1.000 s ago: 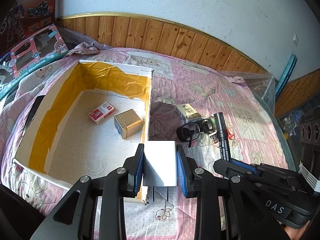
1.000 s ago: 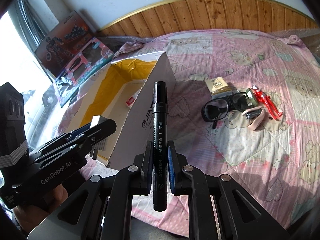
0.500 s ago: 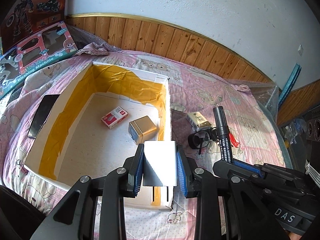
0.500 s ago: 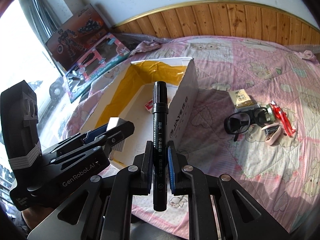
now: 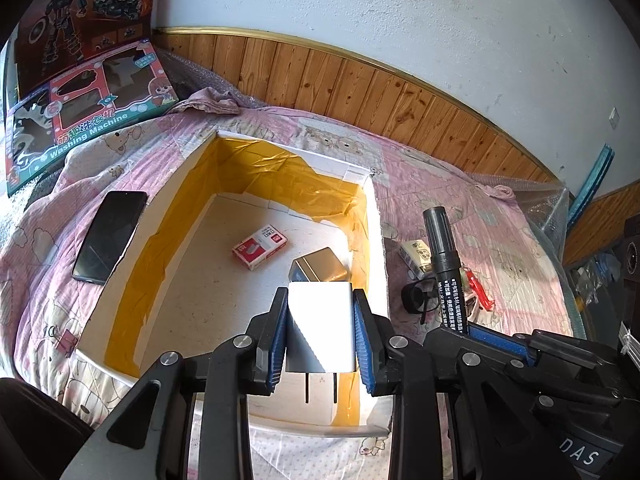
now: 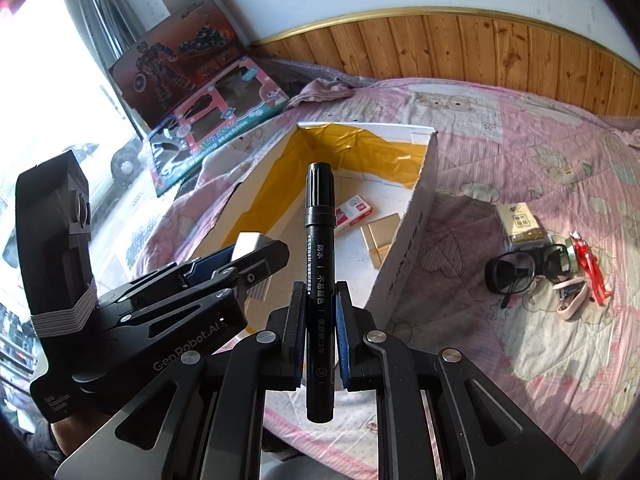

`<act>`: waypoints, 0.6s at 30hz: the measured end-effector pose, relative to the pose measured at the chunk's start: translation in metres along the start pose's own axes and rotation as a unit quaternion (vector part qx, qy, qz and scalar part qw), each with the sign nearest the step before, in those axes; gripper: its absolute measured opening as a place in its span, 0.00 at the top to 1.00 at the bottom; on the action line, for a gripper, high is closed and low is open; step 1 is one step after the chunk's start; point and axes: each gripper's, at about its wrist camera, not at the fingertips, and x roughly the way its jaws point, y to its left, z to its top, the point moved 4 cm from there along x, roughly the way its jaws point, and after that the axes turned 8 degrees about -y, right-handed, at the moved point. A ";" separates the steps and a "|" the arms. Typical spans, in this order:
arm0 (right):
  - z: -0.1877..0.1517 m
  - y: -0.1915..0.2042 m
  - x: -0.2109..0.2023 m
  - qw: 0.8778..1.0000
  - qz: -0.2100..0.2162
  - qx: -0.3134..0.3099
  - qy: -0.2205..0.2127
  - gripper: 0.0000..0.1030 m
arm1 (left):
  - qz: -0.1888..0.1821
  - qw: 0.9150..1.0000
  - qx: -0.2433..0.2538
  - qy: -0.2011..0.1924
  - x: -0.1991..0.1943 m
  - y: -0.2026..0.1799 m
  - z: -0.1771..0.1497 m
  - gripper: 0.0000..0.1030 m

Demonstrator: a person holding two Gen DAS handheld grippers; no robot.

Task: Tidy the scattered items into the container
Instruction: 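Carry the black marker and white charger over the white box with both tools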

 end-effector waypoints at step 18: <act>0.003 0.029 0.055 0.999 0.015 -0.023 0.033 0.87 | 0.042 0.999 -0.020 -0.002 0.005 0.061 0.017 0.70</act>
